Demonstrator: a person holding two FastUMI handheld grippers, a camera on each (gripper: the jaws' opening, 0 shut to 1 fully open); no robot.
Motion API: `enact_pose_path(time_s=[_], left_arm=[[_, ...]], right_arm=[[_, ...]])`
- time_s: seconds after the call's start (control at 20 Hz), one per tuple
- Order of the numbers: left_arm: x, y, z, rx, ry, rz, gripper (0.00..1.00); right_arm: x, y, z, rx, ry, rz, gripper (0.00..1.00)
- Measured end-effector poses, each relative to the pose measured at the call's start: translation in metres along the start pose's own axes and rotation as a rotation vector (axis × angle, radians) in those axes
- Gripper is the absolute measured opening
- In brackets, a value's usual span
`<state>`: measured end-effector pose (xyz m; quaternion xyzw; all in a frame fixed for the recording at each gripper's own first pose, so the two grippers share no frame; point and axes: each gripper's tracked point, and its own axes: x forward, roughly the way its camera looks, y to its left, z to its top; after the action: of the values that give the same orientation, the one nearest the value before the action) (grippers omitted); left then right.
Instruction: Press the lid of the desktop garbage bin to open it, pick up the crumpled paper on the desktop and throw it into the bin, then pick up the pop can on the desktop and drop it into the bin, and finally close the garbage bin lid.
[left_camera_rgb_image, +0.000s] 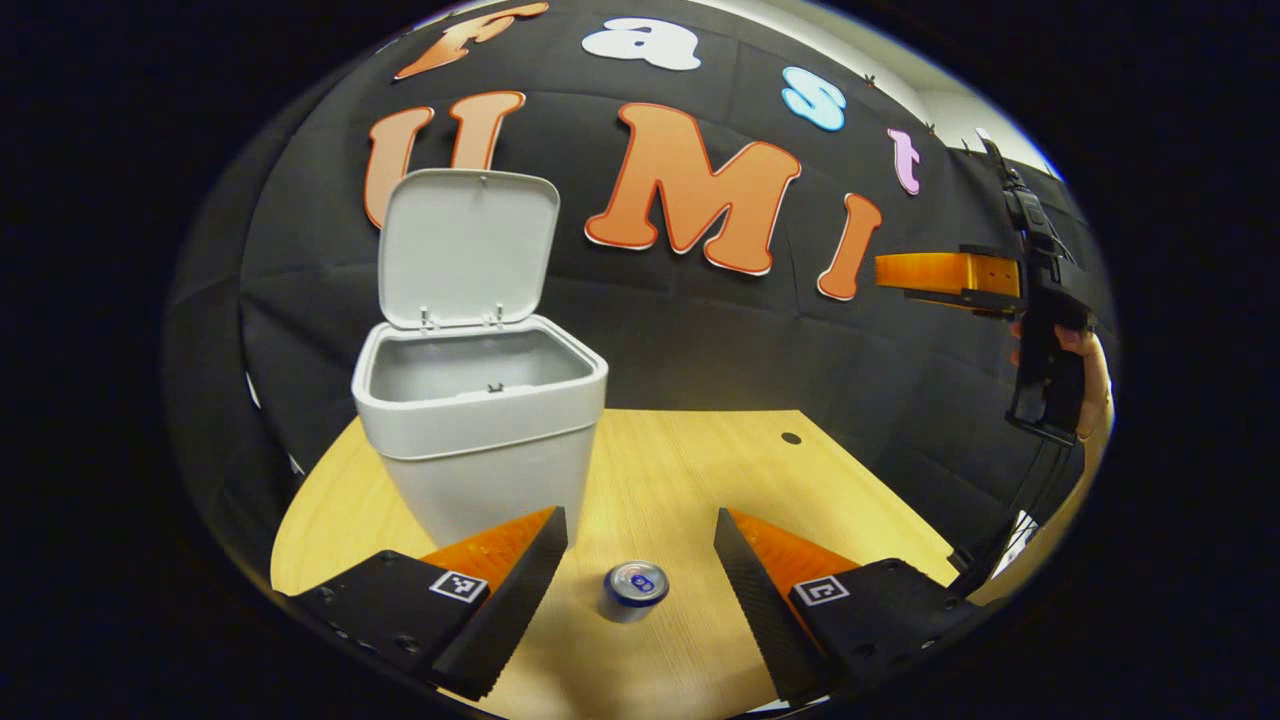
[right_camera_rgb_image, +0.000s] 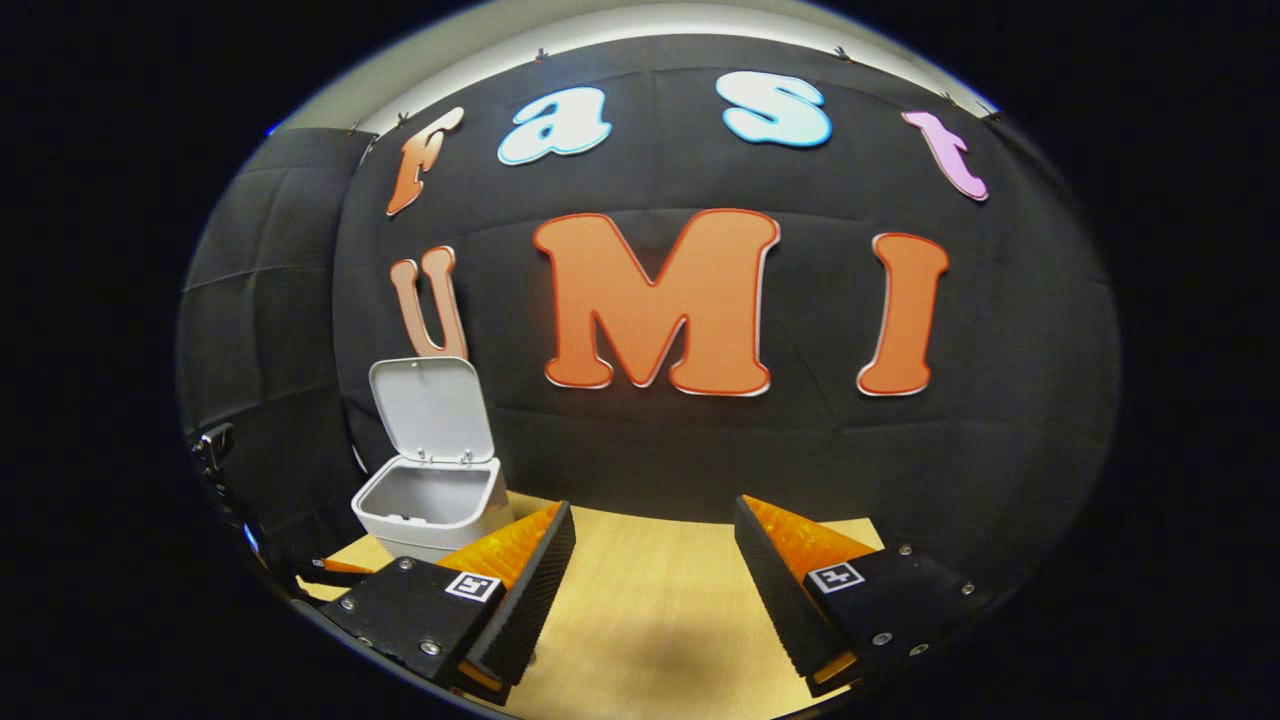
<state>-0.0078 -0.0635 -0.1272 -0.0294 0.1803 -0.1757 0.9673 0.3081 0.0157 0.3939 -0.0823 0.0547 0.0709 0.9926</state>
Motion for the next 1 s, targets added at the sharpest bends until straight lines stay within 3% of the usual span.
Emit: enact_pose_path(time_s=[0.45,1.0], left_arm=[[0.057,0.000,-0.081,0.029,0.149,0.017,0.97],[0.101,0.022,-0.152,0.085,0.262,0.084,0.98]], right_arm=[[-0.038,-0.073,-0.048,0.042,0.081,-0.140,0.96],[-0.053,-0.095,-0.076,0.050,0.150,-0.189,0.96]])
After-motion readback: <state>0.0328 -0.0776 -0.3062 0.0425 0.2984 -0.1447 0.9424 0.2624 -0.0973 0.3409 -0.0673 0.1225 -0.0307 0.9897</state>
